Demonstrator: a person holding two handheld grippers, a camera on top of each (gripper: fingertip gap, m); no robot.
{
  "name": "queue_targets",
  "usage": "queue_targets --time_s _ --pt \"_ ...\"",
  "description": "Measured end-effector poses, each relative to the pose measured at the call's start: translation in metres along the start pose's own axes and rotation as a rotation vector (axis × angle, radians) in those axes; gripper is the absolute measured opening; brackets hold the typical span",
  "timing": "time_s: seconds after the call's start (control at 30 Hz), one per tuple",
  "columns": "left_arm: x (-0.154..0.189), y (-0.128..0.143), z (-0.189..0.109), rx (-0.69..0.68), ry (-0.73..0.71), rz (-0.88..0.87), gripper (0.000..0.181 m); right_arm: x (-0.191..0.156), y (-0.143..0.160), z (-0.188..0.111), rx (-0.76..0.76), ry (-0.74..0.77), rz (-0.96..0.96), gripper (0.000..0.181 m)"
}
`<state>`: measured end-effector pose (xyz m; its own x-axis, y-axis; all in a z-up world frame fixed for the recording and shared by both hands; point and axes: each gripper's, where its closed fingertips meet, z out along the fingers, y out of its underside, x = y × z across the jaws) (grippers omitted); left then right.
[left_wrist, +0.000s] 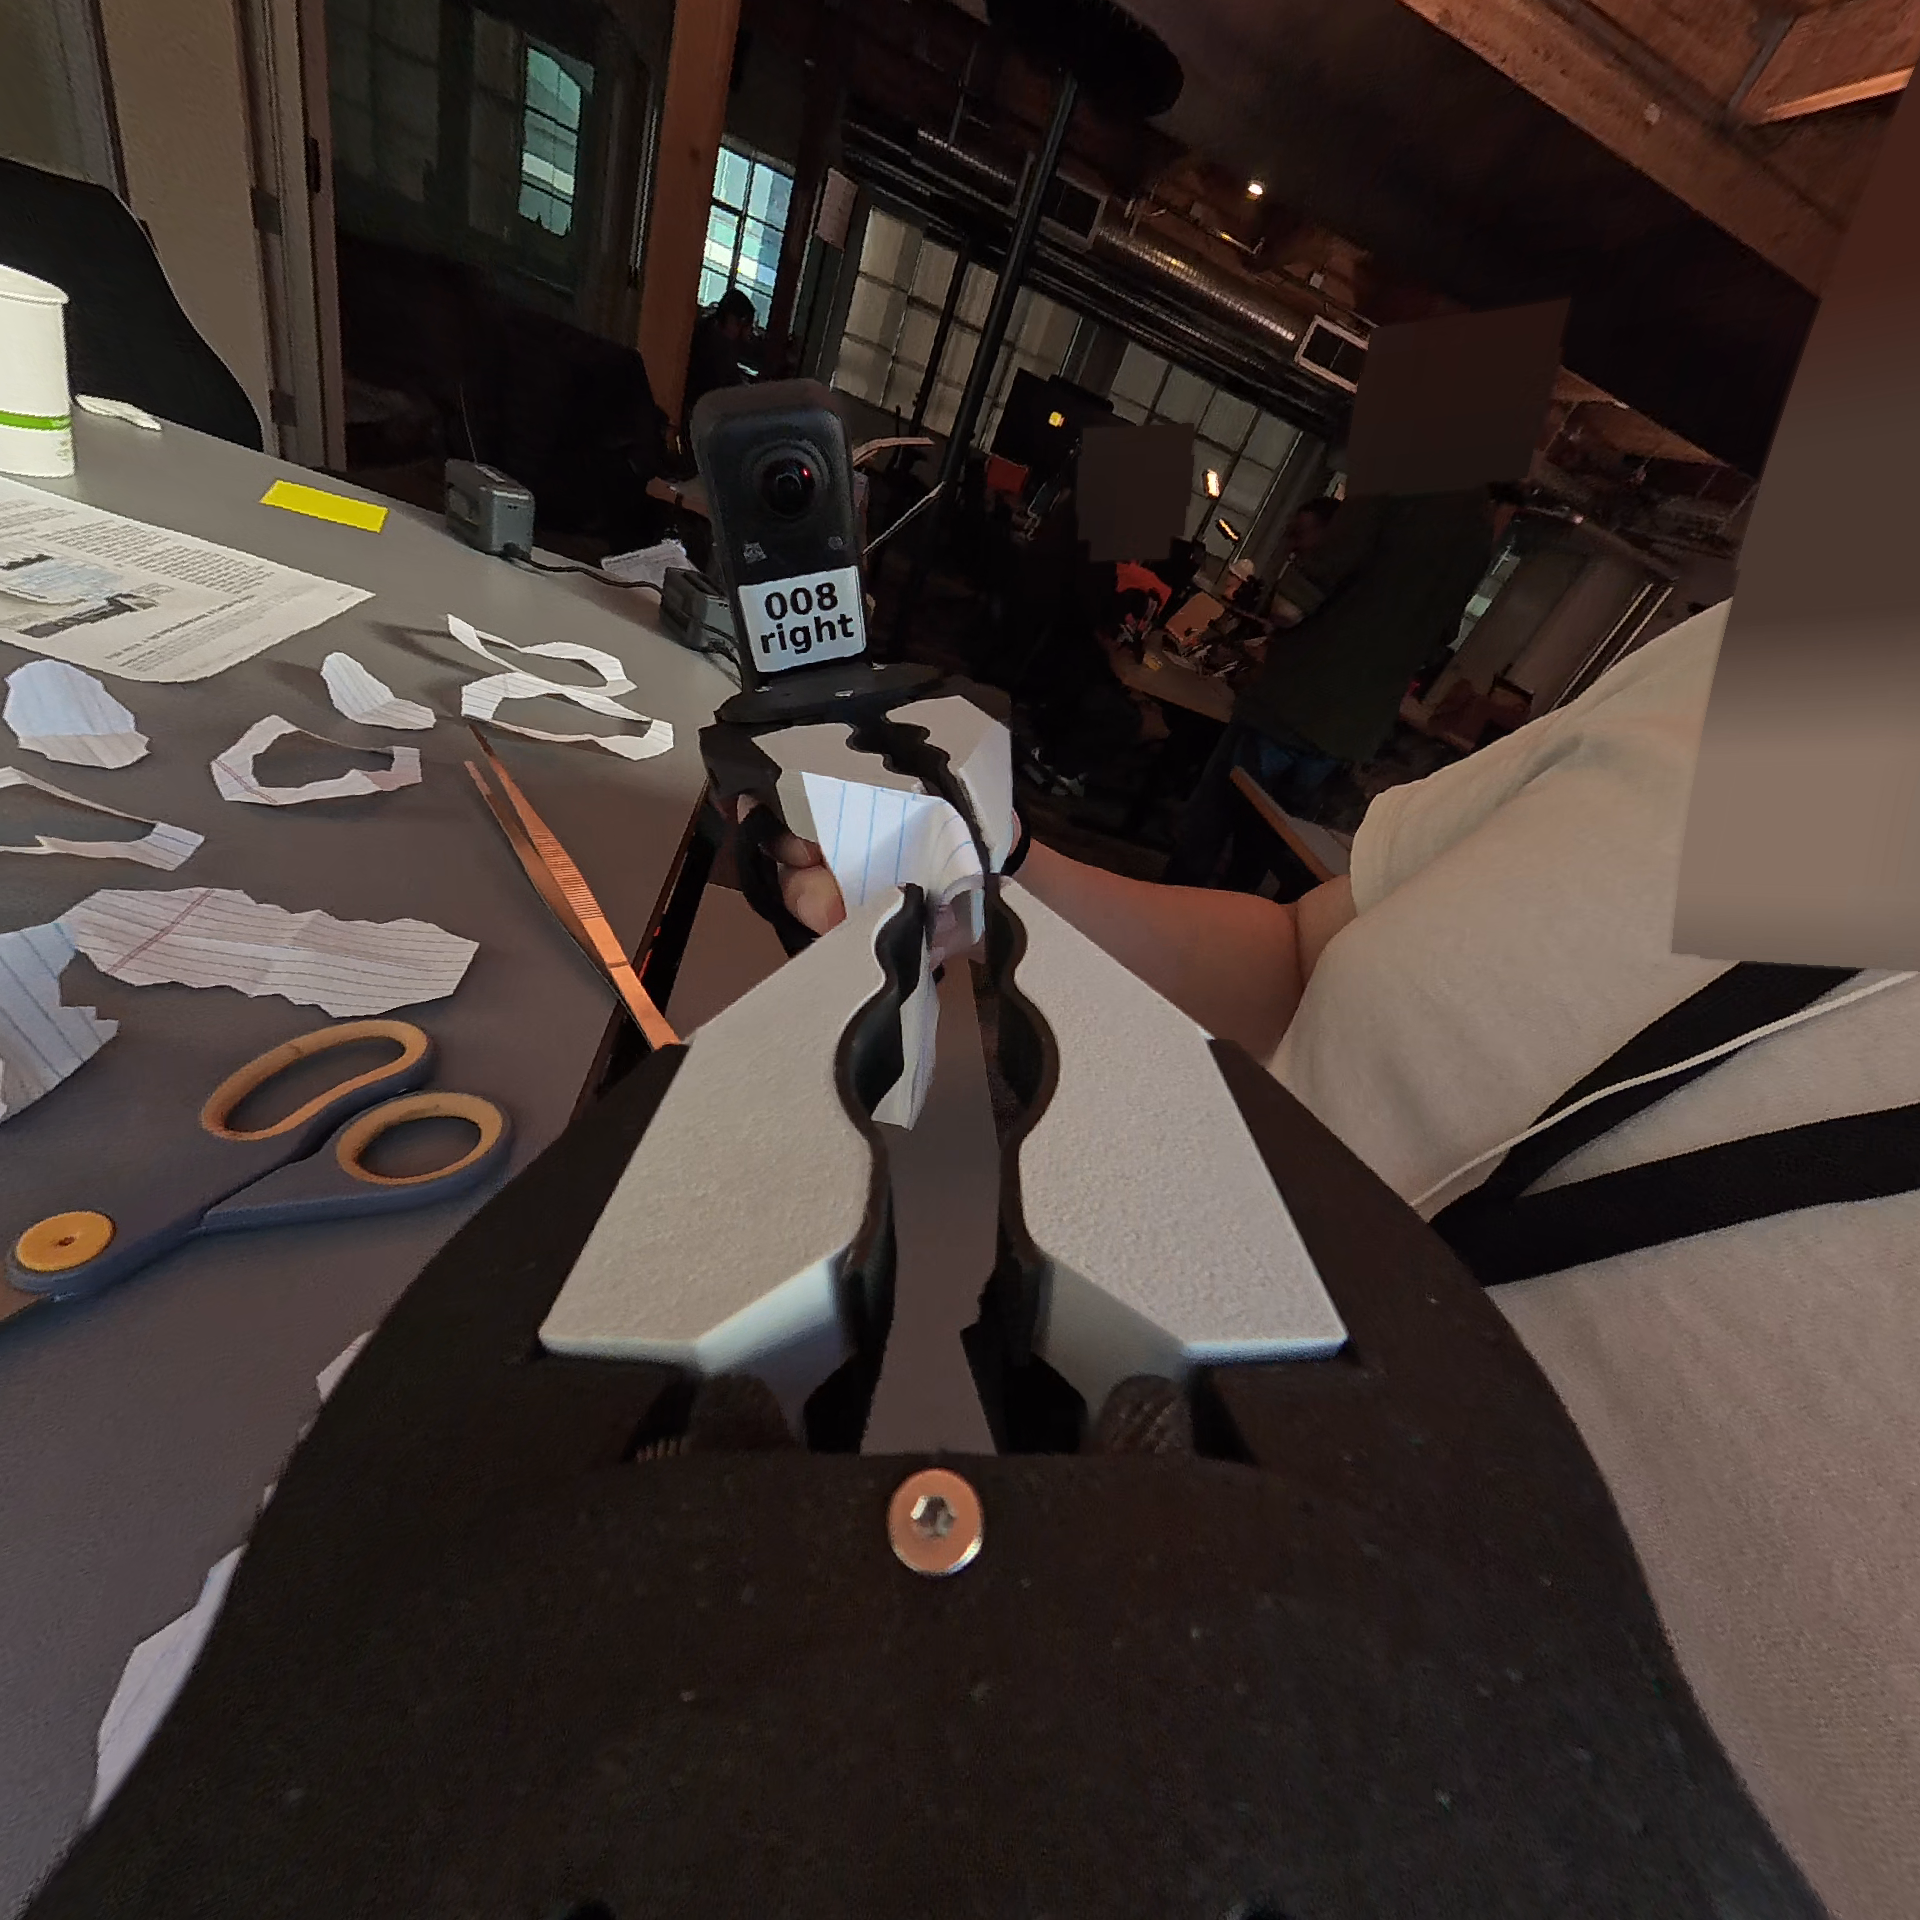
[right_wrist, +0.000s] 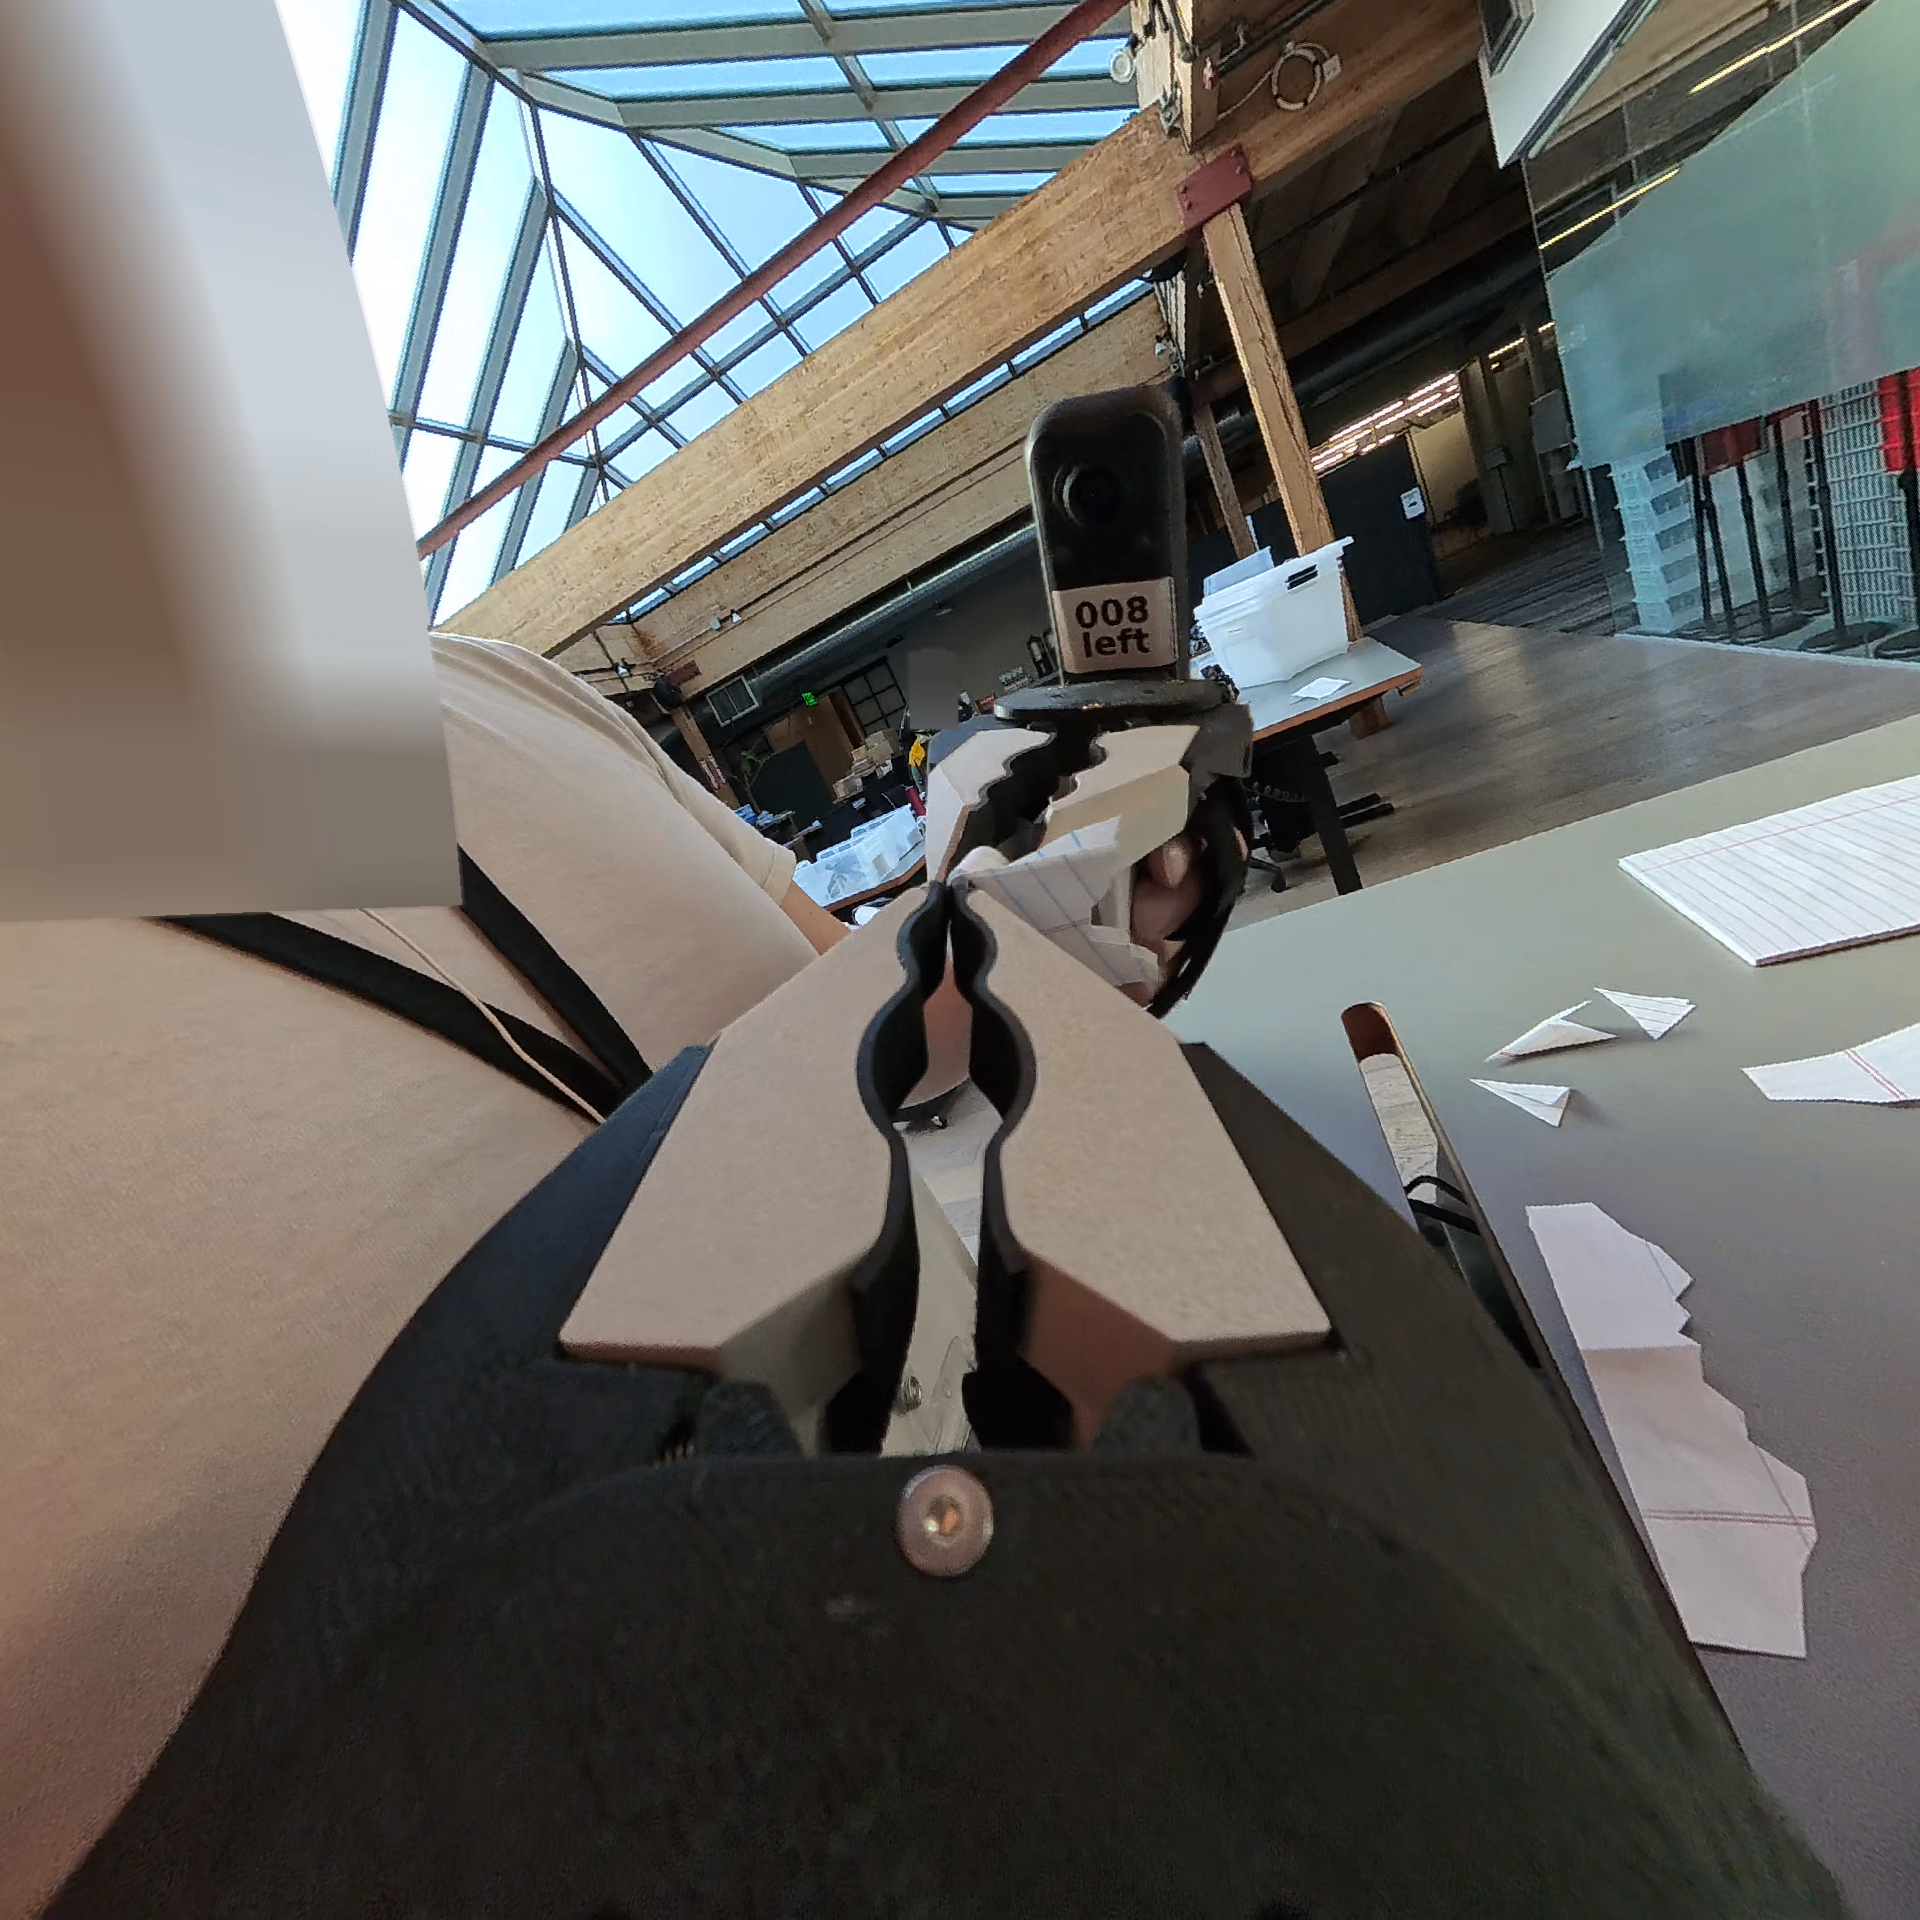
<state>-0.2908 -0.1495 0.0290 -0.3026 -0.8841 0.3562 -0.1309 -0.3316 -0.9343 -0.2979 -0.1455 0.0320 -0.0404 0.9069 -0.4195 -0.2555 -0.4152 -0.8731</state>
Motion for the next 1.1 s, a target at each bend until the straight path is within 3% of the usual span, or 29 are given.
queue_targets --time_s 0.83,0.93,1.1 --pt "-0.012 -0.017 -0.019 0.198 0.119 -0.260 0.001 0.008 0.012 -0.001 -0.090 0.119 -0.149 0.000" --pt "-0.015 -0.009 -0.017 0.122 0.020 -0.148 0.034 0.016 0.009 -0.003 -0.073 0.156 -0.107 0.000" --pt "-0.024 0.016 -0.009 -0.142 -0.258 0.285 0.035 0.012 0.011 0.003 -0.088 0.132 -0.080 0.000"
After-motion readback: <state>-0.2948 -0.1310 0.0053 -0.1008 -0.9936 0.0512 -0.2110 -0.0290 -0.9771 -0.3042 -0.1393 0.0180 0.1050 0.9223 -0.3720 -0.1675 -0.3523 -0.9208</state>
